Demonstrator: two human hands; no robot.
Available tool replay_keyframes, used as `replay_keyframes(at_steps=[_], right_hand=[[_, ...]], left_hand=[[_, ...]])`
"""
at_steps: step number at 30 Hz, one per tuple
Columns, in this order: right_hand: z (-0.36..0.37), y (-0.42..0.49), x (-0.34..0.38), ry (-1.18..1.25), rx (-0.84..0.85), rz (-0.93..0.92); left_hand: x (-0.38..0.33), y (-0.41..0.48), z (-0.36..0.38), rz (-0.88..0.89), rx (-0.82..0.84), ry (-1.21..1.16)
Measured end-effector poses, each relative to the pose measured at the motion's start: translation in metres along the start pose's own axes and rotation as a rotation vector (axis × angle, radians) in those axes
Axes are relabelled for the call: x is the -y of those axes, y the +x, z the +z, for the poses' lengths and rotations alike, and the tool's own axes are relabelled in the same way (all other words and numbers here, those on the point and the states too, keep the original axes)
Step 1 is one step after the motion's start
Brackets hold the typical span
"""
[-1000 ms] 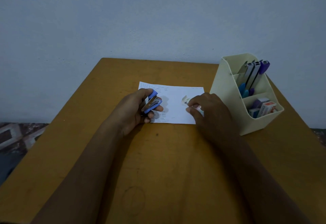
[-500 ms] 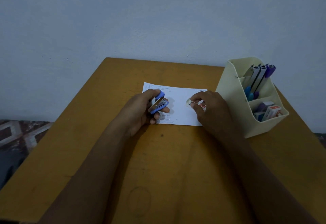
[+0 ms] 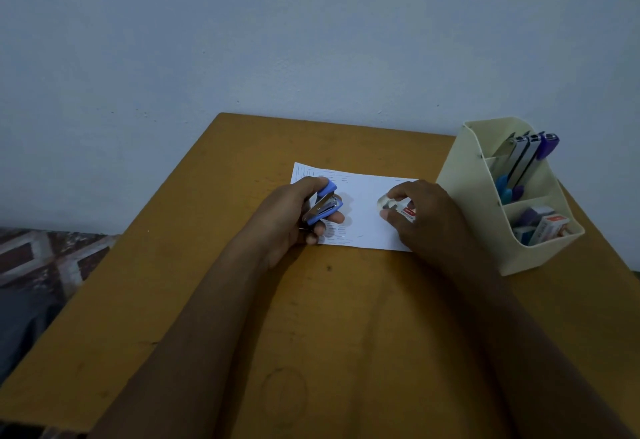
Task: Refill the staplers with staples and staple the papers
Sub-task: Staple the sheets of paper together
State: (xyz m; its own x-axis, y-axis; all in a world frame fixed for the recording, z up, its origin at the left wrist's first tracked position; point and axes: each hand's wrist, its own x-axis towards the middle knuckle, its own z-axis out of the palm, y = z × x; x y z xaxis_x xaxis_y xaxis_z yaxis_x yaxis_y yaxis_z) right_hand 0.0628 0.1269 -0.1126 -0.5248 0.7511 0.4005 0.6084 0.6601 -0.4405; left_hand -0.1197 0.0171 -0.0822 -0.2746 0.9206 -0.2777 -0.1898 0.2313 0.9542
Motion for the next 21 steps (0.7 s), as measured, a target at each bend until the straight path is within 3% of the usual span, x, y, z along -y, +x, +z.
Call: replay_keyframes(at_steps=[6, 21], right_hand=[[-0.013, -0.004, 0.000, -0.001, 0.125, 0.135], [-0.016, -0.002, -0.025, -0.240, -0.122, 0.211]], left_hand=[[0.001, 0.001, -0.002, 0.007, 0.002, 0.005], [0.000, -0.002, -0.001, 0.009, -0.004, 0.011]])
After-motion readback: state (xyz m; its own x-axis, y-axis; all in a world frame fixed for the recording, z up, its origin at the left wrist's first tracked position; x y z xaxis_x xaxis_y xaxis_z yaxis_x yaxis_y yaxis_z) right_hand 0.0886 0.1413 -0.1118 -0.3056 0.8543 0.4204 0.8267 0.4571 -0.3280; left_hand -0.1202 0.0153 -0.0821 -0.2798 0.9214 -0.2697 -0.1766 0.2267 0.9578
